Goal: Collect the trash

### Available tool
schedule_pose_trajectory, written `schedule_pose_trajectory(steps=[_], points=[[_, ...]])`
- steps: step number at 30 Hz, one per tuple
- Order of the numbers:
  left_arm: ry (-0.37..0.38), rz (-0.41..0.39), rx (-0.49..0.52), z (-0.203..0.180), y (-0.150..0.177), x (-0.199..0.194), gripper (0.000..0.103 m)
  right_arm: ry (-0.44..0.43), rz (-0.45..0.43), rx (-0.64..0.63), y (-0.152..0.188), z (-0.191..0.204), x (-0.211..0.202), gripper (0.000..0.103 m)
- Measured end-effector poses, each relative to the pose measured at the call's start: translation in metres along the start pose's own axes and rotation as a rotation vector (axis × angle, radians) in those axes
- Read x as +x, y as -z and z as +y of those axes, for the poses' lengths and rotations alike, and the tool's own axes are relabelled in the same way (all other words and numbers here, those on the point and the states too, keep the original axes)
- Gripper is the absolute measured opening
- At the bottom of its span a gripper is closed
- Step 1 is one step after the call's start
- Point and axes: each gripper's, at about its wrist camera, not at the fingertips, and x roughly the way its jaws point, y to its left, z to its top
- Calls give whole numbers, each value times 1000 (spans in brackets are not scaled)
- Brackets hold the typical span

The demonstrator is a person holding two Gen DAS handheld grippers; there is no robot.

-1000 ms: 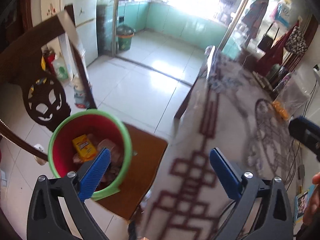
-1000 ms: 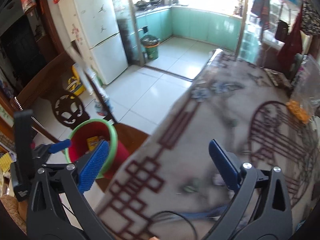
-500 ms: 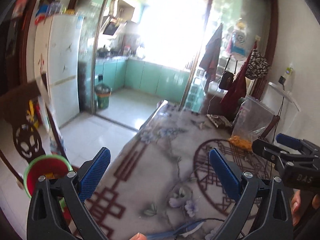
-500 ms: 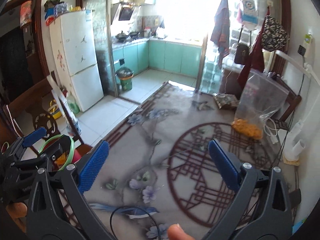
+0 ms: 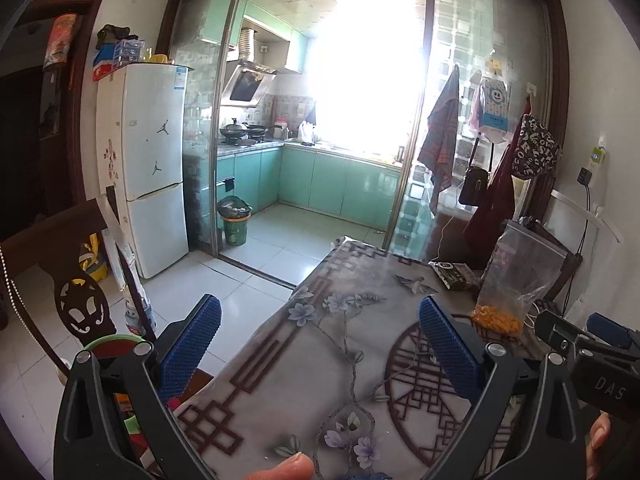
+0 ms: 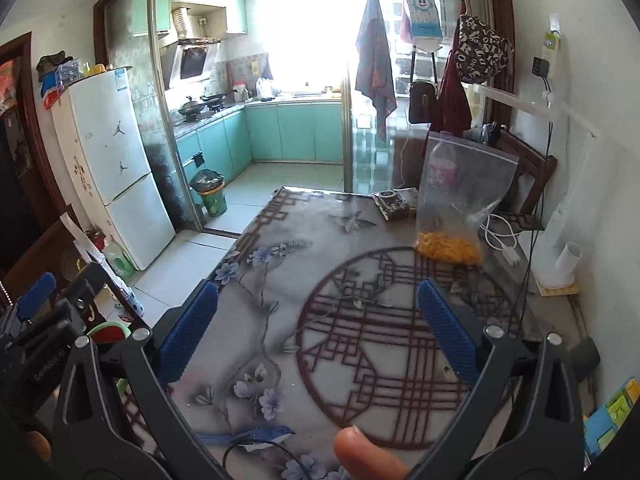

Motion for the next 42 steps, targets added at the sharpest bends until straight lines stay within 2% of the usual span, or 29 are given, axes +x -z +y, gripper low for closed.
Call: schedule_pose_trajectory(steps=[6,13,20,42], points=[[-17,45,-21,4,2,5,95,11,9,-7,-2,-1,-3,98],[-30,50,18,0,5,3,95,6,13,-17,-3,2,-3,98],[-26,63,1,1,6,3,95,6,12,-24,-2,2,-4,98],[-3,71,35,-12,12,2,95,19,10,-28,-1,-6,-7,98]])
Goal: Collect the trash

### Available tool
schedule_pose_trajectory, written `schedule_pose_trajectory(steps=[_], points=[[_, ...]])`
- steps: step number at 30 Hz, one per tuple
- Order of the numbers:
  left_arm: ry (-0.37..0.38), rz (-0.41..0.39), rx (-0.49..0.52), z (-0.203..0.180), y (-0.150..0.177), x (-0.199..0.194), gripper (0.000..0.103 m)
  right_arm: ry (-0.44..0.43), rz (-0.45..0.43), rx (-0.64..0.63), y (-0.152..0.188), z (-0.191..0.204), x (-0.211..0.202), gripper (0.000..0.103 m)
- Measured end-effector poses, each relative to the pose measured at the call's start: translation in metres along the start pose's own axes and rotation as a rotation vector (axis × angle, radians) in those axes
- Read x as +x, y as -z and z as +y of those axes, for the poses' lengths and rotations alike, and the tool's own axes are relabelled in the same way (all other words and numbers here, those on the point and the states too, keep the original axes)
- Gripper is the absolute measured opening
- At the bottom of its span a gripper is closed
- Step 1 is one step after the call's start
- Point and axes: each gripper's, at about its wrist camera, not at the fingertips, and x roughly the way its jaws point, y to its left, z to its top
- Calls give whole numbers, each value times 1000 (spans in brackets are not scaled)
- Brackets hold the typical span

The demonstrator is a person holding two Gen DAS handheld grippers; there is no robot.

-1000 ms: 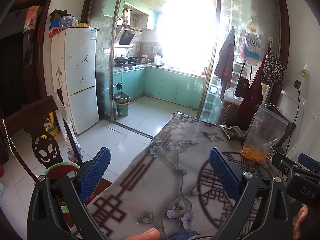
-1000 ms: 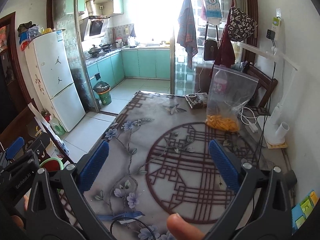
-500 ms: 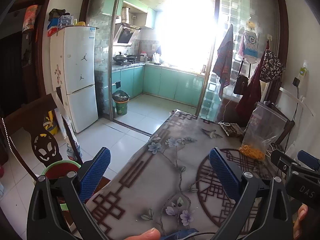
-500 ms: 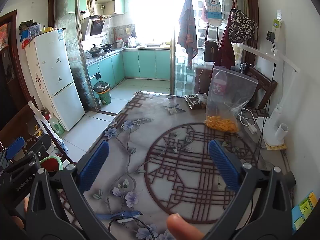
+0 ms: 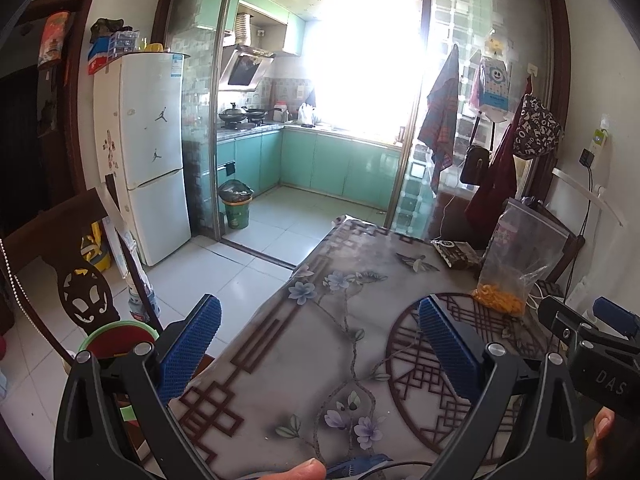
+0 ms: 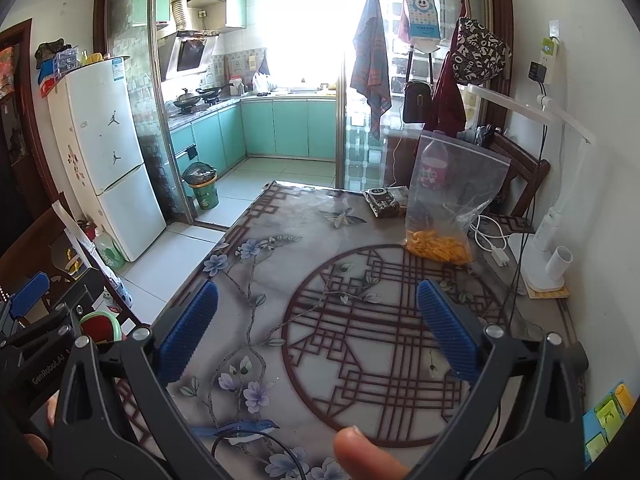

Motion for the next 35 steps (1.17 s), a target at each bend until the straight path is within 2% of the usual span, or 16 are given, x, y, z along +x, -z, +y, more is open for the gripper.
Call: schedule_pose_trajectory(steps=[18,27,31,35], points=[[7,14,9,-2,1,6,95,0,2,-5,0,0,1,98],[37,47,52,-16,7,22,95,6,34,-3,5,-9,19,98],[31,131,93,-25,23,50,95,39,101,19,28,-27,50,98],[17,231,137,-25,52,91,95,83,180,89,91,-79,106,98]])
